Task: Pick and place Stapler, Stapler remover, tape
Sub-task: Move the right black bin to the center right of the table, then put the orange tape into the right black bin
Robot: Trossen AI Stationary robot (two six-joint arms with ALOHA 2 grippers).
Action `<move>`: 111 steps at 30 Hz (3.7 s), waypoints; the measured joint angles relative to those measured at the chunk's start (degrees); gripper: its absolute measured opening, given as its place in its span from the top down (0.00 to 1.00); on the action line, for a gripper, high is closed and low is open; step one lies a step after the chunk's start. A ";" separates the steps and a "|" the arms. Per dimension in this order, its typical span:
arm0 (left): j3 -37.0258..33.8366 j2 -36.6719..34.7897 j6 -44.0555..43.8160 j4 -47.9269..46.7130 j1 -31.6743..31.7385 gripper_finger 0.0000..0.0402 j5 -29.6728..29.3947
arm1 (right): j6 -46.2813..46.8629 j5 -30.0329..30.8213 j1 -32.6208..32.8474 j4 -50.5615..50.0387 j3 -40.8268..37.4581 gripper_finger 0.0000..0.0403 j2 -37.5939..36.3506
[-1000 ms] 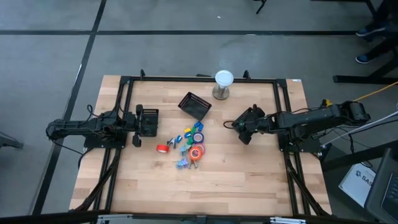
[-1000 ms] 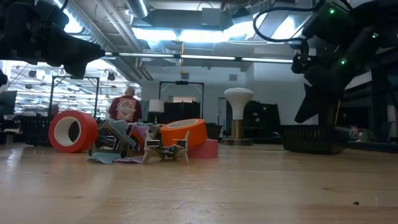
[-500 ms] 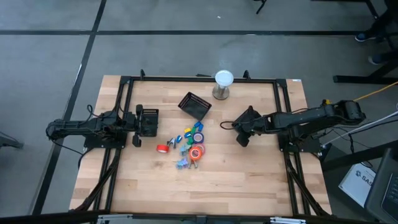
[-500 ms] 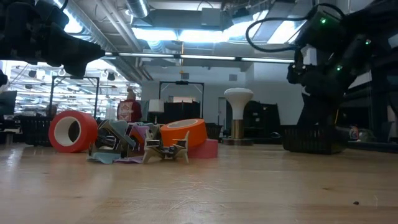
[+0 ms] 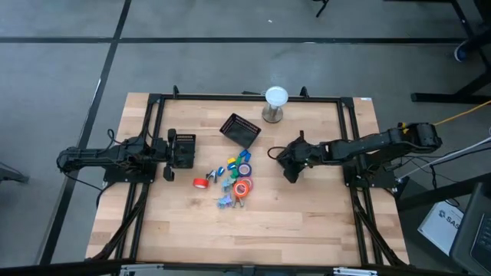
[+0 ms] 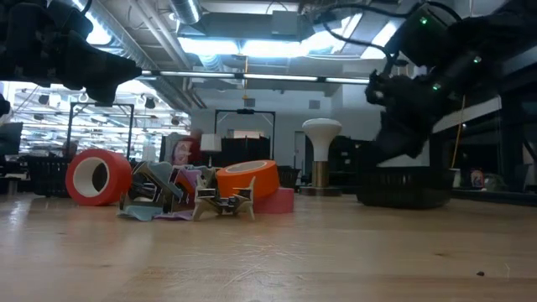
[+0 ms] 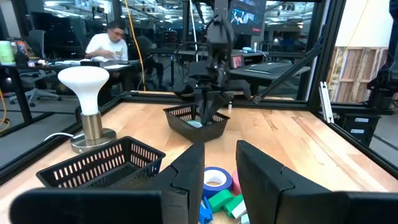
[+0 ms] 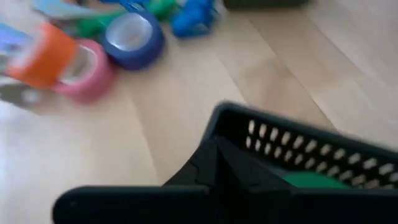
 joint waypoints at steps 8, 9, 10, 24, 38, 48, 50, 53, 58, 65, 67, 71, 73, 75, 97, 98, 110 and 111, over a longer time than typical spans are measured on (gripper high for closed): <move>-0.02 0.00 -0.01 0.00 0.00 0.78 -0.02 | -0.02 -6.59 -2.59 9.88 0.55 0.95 7.60; -0.02 0.00 -0.02 0.02 0.00 0.78 -0.02 | -0.02 -7.29 -2.66 9.87 1.41 0.95 8.74; 0.00 0.00 -0.04 0.00 0.01 0.78 -0.02 | -0.15 -7.89 -2.71 9.90 2.39 0.95 10.02; -0.02 0.00 -0.02 0.00 0.01 0.78 -0.01 | -10.31 -9.04 -2.55 -12.96 23.17 0.95 15.76; 0.00 0.00 -0.04 0.02 0.01 0.78 -0.02 | -21.02 -9.02 4.69 -11.48 28.46 0.88 16.20; 0.00 0.00 -0.02 0.00 0.00 0.78 -0.02 | -37.33 -9.04 14.02 -5.05 28.46 0.55 16.46; -0.02 0.00 -0.04 0.02 0.02 0.78 -0.02 | -37.37 -8.99 14.50 -4.84 28.75 0.52 16.65; -0.01 0.00 -0.02 0.02 0.00 0.78 -0.02 | -37.35 -8.71 14.60 -7.41 31.59 0.50 18.13; -0.02 0.00 -0.04 0.09 0.00 0.78 -0.02 | -37.53 -8.37 14.85 -18.89 40.77 0.50 23.73; -0.04 0.04 -0.02 0.65 0.00 0.78 -0.30 | -37.50 -7.95 15.39 -28.90 50.25 0.50 32.29; -0.04 0.07 -0.04 0.55 0.02 0.78 -0.30 | -37.53 -7.94 15.39 -28.81 51.27 0.50 34.13; -0.04 0.39 -0.04 0.58 0.02 0.78 -0.30 | -38.48 -7.91 15.24 -28.82 51.36 0.50 36.64; -0.04 0.66 -0.02 0.77 0.00 0.78 -0.30 | -40.19 -7.93 14.98 -28.78 51.36 0.50 37.61; -0.04 0.69 -0.03 0.76 0.00 0.78 -0.30 | -41.92 -7.96 14.65 -28.39 51.39 0.50 38.48; -0.04 0.79 -0.03 0.83 0.02 0.78 -0.26 | -46.92 -1.87 13.28 -28.70 51.43 0.51 39.34; -0.04 0.79 -0.04 0.83 0.00 0.78 -0.26 | -46.92 -1.87 13.16 -28.95 51.43 0.53 39.34; -0.04 0.79 -0.04 0.83 0.00 0.78 -0.25 | -46.76 0.68 12.64 -30.28 51.43 0.89 39.26; -0.04 0.79 -0.04 0.83 0.01 0.78 -0.24 | -46.77 0.66 12.66 -30.29 51.43 0.90 39.26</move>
